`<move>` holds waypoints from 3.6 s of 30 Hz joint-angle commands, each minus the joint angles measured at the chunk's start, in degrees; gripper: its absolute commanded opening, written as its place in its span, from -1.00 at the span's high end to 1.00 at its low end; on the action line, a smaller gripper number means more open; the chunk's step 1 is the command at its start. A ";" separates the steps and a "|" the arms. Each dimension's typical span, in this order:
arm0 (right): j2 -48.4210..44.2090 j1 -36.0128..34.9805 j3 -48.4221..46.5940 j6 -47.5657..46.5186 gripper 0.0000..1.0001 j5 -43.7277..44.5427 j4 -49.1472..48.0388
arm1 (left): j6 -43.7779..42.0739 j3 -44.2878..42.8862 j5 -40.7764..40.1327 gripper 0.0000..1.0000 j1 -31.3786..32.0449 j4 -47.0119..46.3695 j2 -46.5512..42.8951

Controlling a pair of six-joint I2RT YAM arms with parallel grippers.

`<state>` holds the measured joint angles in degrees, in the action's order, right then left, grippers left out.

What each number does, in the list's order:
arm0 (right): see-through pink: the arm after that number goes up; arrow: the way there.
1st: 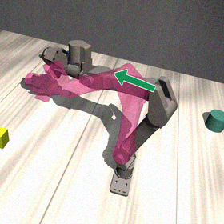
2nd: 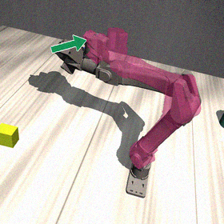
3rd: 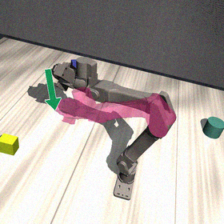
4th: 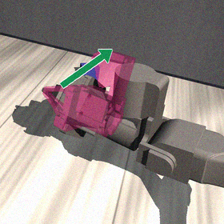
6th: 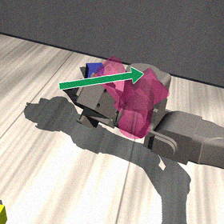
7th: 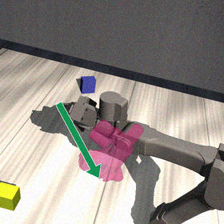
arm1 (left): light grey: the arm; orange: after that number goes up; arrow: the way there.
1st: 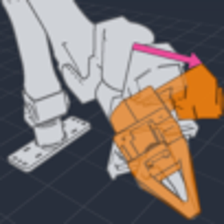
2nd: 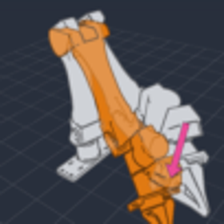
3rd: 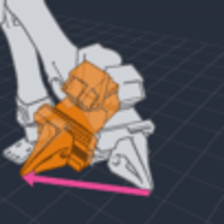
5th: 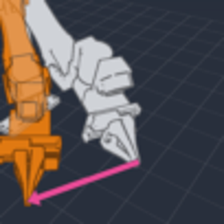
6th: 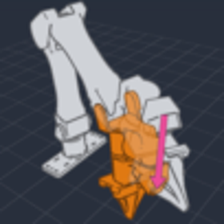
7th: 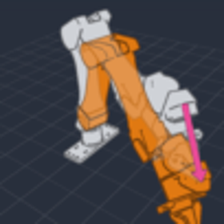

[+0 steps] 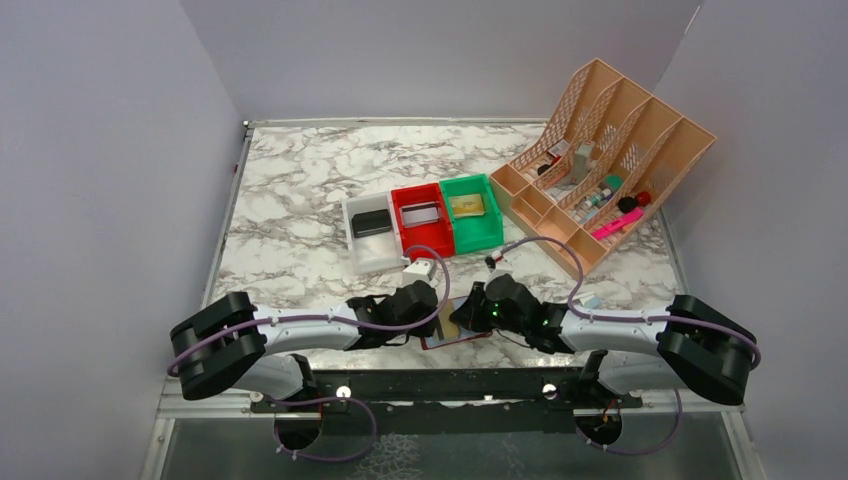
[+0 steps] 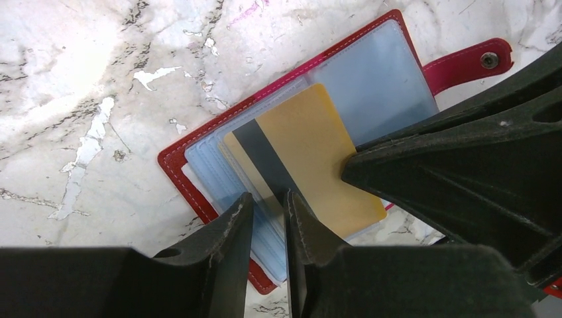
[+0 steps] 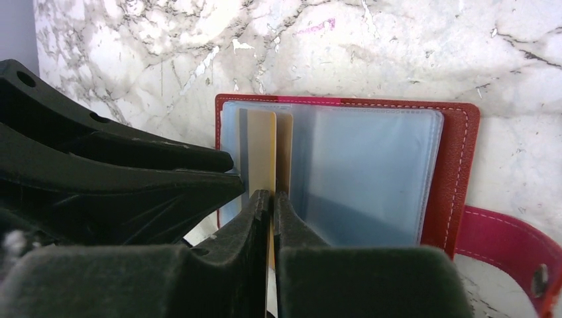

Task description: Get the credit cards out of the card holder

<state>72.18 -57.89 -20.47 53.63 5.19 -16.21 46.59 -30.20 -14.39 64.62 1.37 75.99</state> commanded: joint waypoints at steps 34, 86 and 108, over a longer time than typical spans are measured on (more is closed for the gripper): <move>1.42 0.28 4.20 6.49 0.99 4.08 -3.57 | -3.15 -1.76 7.88 0.47 0.14 -3.61 -1.92; -3.28 6.11 11.27 8.04 0.57 -6.85 -14.75 | -1.15 0.40 4.44 0.94 0.16 5.16 3.68; -0.78 8.62 14.33 9.80 0.89 -11.30 -22.75 | -0.97 0.49 4.06 0.95 0.27 5.29 4.47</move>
<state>70.98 -49.76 -7.09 62.96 -4.86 -36.12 46.09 -31.90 -8.60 64.62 0.93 78.91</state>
